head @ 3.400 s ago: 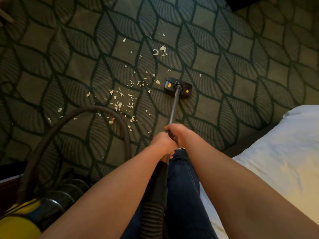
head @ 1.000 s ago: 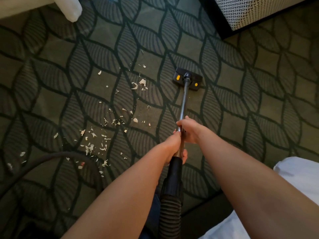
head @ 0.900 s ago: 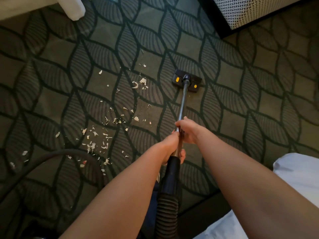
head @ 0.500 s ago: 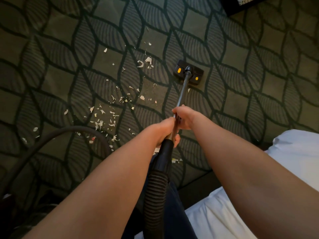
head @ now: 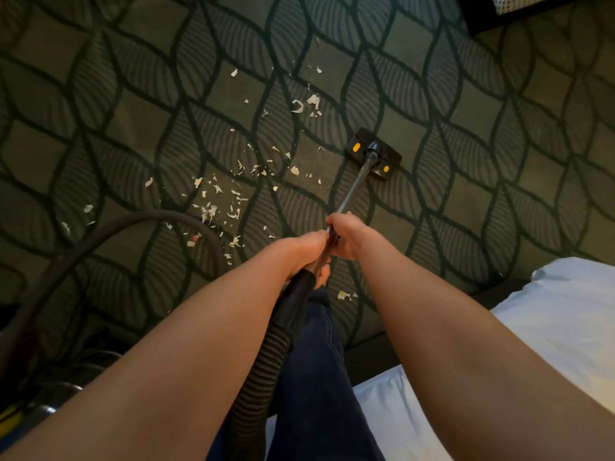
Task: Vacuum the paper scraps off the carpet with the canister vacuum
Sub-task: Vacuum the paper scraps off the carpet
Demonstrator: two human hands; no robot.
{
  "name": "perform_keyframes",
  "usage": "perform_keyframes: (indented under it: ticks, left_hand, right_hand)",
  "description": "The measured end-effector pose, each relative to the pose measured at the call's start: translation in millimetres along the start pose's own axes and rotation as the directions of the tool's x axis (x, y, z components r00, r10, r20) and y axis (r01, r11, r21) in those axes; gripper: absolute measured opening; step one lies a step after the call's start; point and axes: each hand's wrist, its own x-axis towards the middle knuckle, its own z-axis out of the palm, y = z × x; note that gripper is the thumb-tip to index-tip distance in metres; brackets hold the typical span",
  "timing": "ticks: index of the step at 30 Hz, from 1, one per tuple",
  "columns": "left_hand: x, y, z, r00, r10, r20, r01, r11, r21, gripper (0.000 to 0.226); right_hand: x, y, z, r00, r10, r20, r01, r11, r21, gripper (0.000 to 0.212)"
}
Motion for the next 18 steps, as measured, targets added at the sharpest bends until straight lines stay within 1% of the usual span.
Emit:
perform_keyframes:
  ticks: [3,6,9,11,13,18]
  left_hand:
    - [-5,-13,-15,1.0,0.004,-0.015,-0.004,1.0,0.024,0.057]
    - [-9,-25,-31,0.999,-0.009,-0.031,0.009,1.0,0.02,0.055]
    - [-15,-39,-45,0.999,0.004,-0.042,0.0,0.994,0.111,0.057]
    - [-21,-46,-52,0.999,0.02,-0.049,-0.013,0.991,0.13,0.058]
    - [-27,-54,-60,0.998,0.031,-0.06,-0.025,0.994,0.106,0.055]
    - [-37,-81,-87,0.995,0.052,-0.088,-0.041,0.992,0.119,0.052]
  right_hand:
    - [-6,11,16,1.0,-0.006,0.02,0.005,1.0,0.025,0.024]
    - [-11,24,32,0.999,-0.021,0.027,0.02,0.999,0.038,0.026]
    - [-15,37,48,0.999,-0.017,0.042,0.014,0.997,0.079,0.024]
    - [-19,43,57,0.998,-0.018,0.057,0.013,0.996,0.091,0.024]
    - [-23,49,68,0.998,-0.019,0.066,0.013,0.996,0.089,0.027]
    - [-28,69,101,0.995,0.011,0.096,-0.021,0.994,0.109,0.035]
